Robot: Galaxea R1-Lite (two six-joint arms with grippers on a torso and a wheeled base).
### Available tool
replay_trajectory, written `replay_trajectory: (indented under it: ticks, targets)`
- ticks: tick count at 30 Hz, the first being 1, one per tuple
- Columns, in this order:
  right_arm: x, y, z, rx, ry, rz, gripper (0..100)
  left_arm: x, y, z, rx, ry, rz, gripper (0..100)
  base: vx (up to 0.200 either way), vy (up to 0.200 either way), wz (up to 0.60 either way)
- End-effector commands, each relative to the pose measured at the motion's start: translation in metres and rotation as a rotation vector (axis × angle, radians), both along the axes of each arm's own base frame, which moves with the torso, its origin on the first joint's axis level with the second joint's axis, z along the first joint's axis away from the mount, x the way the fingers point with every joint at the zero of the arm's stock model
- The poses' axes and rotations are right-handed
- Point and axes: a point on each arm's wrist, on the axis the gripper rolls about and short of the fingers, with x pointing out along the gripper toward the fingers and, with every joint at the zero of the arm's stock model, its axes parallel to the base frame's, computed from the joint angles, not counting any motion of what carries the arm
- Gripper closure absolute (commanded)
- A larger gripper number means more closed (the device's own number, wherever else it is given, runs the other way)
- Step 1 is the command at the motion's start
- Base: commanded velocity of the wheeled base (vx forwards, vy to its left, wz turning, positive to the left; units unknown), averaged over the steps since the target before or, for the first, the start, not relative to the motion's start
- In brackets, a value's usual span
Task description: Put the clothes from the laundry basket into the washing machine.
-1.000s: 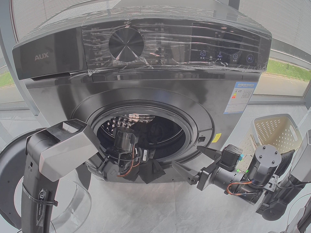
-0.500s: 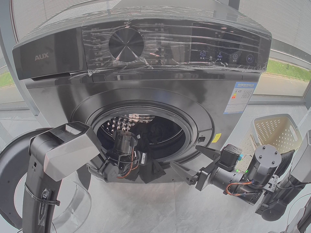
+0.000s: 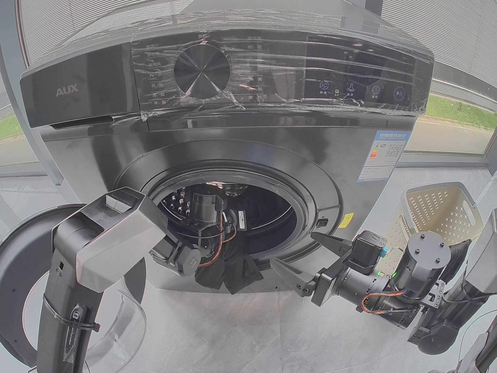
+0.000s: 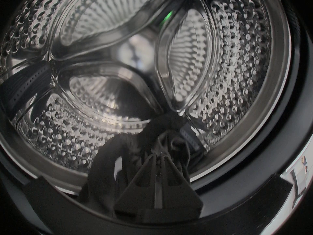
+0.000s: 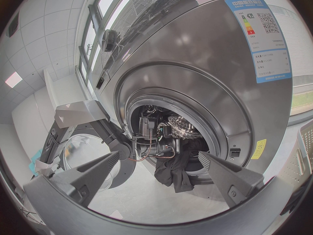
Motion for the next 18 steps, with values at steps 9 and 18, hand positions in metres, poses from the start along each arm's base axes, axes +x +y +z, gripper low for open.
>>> replay_trajectory:
  ticks: [9, 18]
  targets:
    - [0.000, 0.000, 0.001, 0.002, -0.002, 0.000, 0, -0.006, 0.002, 0.000, 0.016, 0.005, 0.009, 0, 0.000, 0.000, 0.00]
    - [0.000, 0.000, 0.000, 0.001, -0.001, 0.002, 0, -0.040, 0.009, 0.020, 0.175, 0.117, -0.049, 0, 0.000, 0.000, 0.00]
